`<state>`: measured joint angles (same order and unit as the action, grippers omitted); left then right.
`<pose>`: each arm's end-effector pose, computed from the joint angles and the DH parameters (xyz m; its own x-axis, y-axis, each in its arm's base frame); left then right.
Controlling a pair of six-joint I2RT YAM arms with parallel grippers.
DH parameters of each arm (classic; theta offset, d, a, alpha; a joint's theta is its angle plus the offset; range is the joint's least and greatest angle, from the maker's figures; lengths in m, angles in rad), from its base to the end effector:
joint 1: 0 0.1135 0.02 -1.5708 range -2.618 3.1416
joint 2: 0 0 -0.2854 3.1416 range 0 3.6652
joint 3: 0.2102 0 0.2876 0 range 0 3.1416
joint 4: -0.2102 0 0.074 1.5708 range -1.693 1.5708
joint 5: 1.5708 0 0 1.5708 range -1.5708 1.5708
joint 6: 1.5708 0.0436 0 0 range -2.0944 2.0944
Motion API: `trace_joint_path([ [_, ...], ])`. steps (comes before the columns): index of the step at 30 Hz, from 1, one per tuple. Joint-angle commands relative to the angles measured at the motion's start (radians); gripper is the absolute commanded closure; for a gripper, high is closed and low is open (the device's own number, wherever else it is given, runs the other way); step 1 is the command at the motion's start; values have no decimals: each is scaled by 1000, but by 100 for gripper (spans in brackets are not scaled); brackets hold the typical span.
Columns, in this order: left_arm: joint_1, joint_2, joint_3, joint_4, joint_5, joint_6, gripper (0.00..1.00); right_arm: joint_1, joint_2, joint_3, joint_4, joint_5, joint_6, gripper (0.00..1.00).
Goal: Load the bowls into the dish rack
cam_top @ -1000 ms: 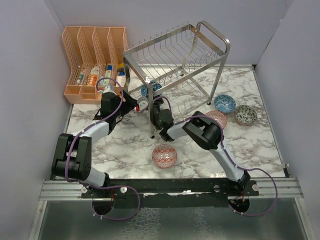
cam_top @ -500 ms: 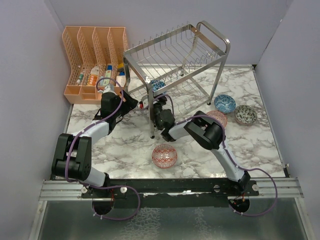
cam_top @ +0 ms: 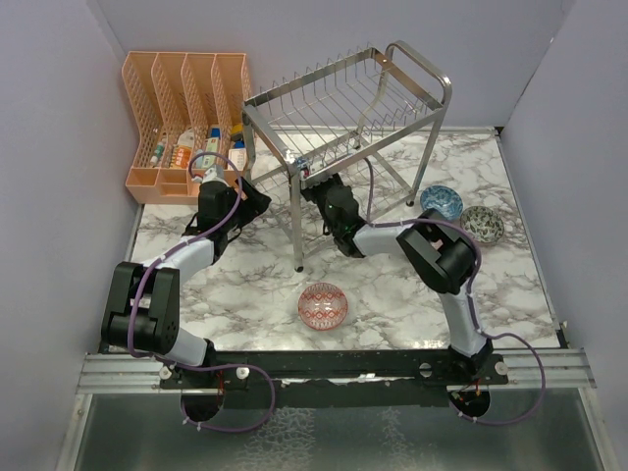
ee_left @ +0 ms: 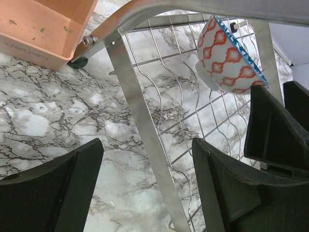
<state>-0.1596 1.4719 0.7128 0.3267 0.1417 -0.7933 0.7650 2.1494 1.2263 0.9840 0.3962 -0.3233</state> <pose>0.3382 -0.0607 0.1984 -0.4926 -0.6353 -0.5948 -0.0957 0.7188 -0.6886 0.3779 0.3394 0.1713 0.1563 -0.2562 -0.9539 -0.3284 0.8974 -0.2948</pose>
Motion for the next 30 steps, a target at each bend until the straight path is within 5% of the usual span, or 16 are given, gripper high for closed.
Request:
trace_joint_path([
  [1,-6,-16,22,9,-16,14,23,5,-91,-23,-206,-26,176,44],
  [11,-6,-19,23,9,-15,14,23,2,-226,-19,-546,-47,428,41],
  [19,-6,-16,24,9,-11,12,23,-75,-219,131,-938,-147,814,36],
  [30,-6,-14,24,6,-11,15,23,-126,-294,76,-930,-276,1032,36],
])
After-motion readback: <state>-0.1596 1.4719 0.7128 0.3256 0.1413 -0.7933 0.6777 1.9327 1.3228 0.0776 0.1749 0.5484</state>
